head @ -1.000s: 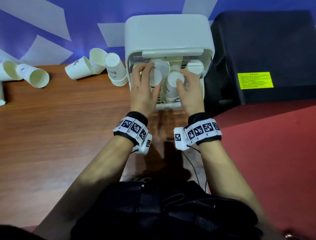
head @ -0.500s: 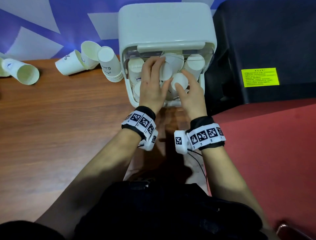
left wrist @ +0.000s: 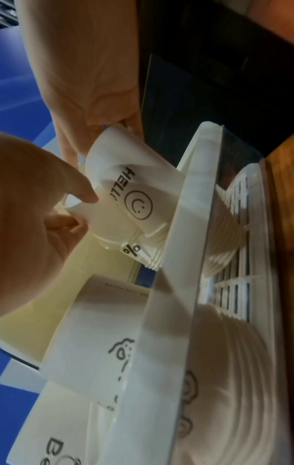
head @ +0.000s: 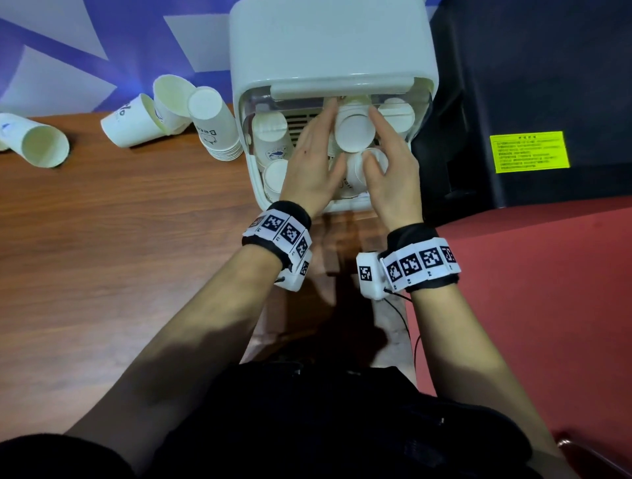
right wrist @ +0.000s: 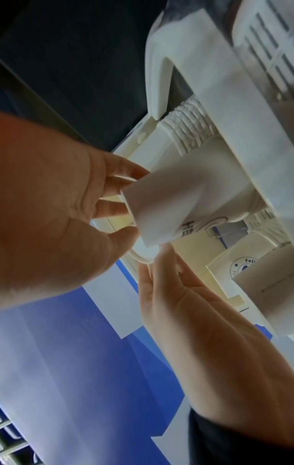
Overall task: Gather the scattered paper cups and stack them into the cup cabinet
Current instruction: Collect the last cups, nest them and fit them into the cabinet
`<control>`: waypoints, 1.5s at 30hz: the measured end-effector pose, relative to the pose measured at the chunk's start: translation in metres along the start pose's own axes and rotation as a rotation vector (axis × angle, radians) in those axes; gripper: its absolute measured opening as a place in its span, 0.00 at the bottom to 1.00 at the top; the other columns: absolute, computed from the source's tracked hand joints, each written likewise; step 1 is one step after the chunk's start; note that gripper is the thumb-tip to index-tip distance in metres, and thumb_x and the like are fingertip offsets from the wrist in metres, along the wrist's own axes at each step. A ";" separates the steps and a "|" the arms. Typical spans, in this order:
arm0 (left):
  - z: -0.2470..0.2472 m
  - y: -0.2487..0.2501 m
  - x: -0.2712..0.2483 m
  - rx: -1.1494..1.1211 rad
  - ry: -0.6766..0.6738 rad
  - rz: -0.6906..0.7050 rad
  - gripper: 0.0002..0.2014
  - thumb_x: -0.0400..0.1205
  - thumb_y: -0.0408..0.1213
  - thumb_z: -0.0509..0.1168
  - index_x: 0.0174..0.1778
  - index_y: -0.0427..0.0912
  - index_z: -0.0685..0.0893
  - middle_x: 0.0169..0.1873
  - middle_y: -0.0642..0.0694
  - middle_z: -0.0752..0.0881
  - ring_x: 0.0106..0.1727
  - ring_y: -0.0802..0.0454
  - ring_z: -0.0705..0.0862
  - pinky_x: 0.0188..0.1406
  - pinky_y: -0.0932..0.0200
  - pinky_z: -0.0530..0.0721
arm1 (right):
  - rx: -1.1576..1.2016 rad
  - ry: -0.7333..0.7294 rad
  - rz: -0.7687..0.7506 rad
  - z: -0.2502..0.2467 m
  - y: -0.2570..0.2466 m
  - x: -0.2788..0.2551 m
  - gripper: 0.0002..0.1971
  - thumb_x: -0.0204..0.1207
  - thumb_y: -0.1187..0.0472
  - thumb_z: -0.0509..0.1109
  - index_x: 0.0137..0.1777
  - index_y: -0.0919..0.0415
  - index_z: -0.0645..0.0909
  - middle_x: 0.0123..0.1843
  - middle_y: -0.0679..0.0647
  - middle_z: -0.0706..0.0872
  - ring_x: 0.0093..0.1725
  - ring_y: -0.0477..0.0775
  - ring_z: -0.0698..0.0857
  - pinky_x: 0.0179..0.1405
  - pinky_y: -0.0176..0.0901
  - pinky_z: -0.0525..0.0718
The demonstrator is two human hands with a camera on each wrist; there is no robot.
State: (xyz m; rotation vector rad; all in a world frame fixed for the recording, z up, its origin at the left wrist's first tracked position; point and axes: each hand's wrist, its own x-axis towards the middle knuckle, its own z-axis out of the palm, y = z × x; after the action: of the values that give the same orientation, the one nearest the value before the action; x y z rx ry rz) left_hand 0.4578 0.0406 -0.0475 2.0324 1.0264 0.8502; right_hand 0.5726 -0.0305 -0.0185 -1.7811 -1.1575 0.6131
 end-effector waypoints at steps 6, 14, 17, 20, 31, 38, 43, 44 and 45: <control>-0.001 -0.008 0.023 0.110 -0.049 -0.079 0.25 0.80 0.43 0.66 0.73 0.40 0.75 0.68 0.41 0.78 0.69 0.39 0.72 0.71 0.53 0.65 | -0.014 0.009 -0.059 0.000 -0.001 0.005 0.27 0.76 0.73 0.63 0.76 0.59 0.72 0.69 0.49 0.77 0.69 0.51 0.79 0.72 0.53 0.76; -0.008 -0.015 0.029 0.068 -0.203 -0.034 0.32 0.78 0.49 0.68 0.76 0.43 0.69 0.72 0.43 0.74 0.73 0.44 0.70 0.67 0.64 0.60 | 0.033 -0.013 -0.028 -0.009 0.006 0.004 0.28 0.76 0.70 0.67 0.77 0.58 0.71 0.71 0.51 0.78 0.68 0.53 0.80 0.68 0.51 0.80; -0.006 -0.012 0.025 0.078 -0.230 0.005 0.33 0.77 0.51 0.69 0.77 0.46 0.69 0.74 0.44 0.70 0.75 0.44 0.67 0.73 0.59 0.62 | 0.048 0.038 0.018 -0.012 0.005 0.003 0.23 0.79 0.63 0.67 0.74 0.58 0.74 0.64 0.52 0.82 0.60 0.50 0.83 0.58 0.38 0.82; -0.004 -0.008 0.022 0.056 -0.202 -0.012 0.33 0.75 0.53 0.71 0.76 0.49 0.71 0.71 0.44 0.71 0.72 0.45 0.69 0.71 0.56 0.68 | 0.044 0.084 0.015 -0.015 0.001 0.006 0.19 0.81 0.60 0.66 0.71 0.59 0.77 0.65 0.56 0.84 0.63 0.54 0.83 0.64 0.46 0.81; -0.002 -0.007 0.017 -0.068 -0.240 -0.083 0.37 0.70 0.58 0.74 0.72 0.46 0.72 0.70 0.45 0.72 0.72 0.48 0.69 0.71 0.53 0.70 | 0.057 0.182 0.006 -0.016 -0.007 0.010 0.11 0.83 0.63 0.62 0.58 0.62 0.85 0.52 0.45 0.87 0.54 0.37 0.84 0.56 0.33 0.80; -0.010 -0.008 0.031 0.093 -0.279 -0.192 0.44 0.66 0.65 0.73 0.75 0.51 0.67 0.70 0.45 0.74 0.71 0.46 0.68 0.66 0.58 0.66 | -0.013 0.214 -0.028 -0.012 -0.008 0.018 0.12 0.83 0.62 0.62 0.58 0.63 0.85 0.52 0.48 0.88 0.53 0.42 0.85 0.55 0.36 0.81; -0.007 -0.012 0.039 0.152 -0.346 -0.273 0.47 0.68 0.61 0.75 0.79 0.44 0.64 0.73 0.41 0.71 0.75 0.45 0.67 0.70 0.57 0.65 | -0.044 0.226 -0.035 -0.006 -0.002 0.014 0.12 0.83 0.64 0.62 0.59 0.65 0.85 0.54 0.52 0.89 0.56 0.45 0.86 0.58 0.37 0.81; -0.006 -0.013 0.043 0.145 -0.366 -0.295 0.46 0.68 0.60 0.75 0.78 0.44 0.65 0.72 0.41 0.72 0.74 0.45 0.68 0.69 0.57 0.67 | -0.046 0.241 -0.036 -0.006 -0.002 0.014 0.12 0.83 0.65 0.61 0.58 0.65 0.85 0.53 0.52 0.89 0.55 0.45 0.86 0.57 0.35 0.80; -0.006 -0.013 0.047 0.137 -0.386 -0.308 0.45 0.67 0.60 0.75 0.77 0.44 0.67 0.70 0.42 0.74 0.73 0.45 0.70 0.68 0.57 0.68 | -0.044 0.257 -0.032 -0.007 -0.002 0.015 0.12 0.82 0.65 0.61 0.56 0.66 0.85 0.52 0.52 0.89 0.53 0.45 0.86 0.56 0.35 0.80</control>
State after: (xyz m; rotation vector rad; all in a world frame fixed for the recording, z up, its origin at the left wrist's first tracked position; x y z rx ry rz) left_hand 0.4698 0.0879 -0.0438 1.9751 1.1540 0.2213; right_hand 0.5835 -0.0200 -0.0125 -1.8140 -1.0270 0.3296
